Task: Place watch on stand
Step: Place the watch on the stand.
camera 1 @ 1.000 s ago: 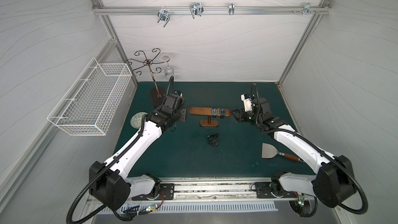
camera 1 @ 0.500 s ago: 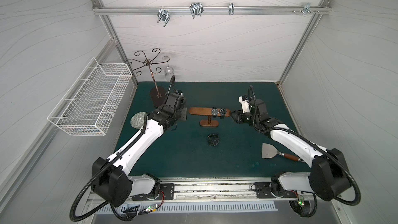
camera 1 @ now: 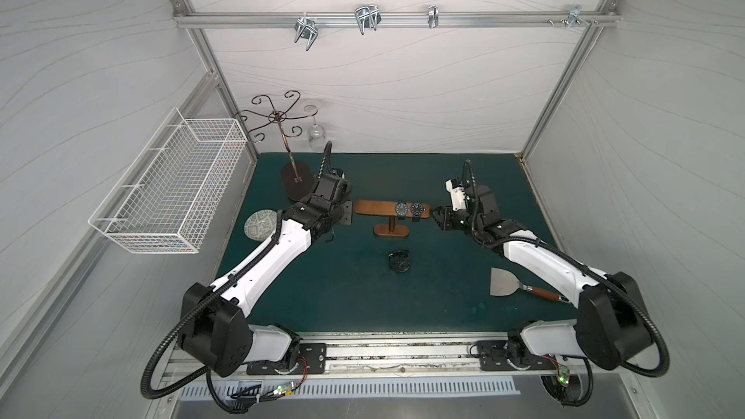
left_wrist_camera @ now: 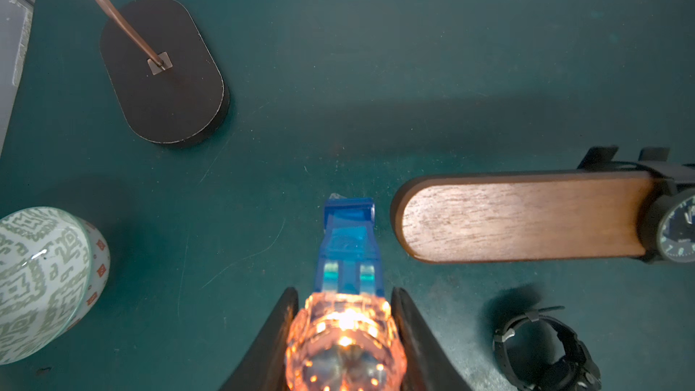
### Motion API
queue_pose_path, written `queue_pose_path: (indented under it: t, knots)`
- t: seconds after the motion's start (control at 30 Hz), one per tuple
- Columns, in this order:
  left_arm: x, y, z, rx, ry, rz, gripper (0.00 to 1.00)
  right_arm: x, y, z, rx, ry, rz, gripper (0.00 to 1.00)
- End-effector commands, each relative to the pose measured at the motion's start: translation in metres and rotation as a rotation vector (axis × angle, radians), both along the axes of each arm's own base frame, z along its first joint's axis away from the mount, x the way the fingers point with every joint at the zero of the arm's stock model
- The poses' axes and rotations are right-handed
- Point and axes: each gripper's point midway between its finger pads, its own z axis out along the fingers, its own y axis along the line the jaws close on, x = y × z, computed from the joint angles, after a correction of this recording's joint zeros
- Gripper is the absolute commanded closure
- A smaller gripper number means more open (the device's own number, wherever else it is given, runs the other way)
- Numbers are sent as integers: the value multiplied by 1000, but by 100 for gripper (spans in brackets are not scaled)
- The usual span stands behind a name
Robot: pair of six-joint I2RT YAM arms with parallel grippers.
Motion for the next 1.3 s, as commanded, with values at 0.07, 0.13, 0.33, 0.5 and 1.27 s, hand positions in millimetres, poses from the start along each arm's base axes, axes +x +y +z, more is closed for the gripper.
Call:
queue_pose_path:
  t: [0.07,0.13,0.33,0.5,1.27]
  knots:
    - [14,-2,1,-7,-35,19,81,2,2,-1,9,-6,7,65]
    - [16,-3,0,-9,-36,20,82,1,2,0,10,-10,8,65]
    - [20,-5,-5,-6,-30,20,82,0,2,1,13,-12,13,65]
    - [23,-6,-7,-4,-28,20,82,-1,3,0,15,-8,16,65]
    - [29,-17,-5,-36,-25,-6,82,4,13,-3,36,-9,45,65]
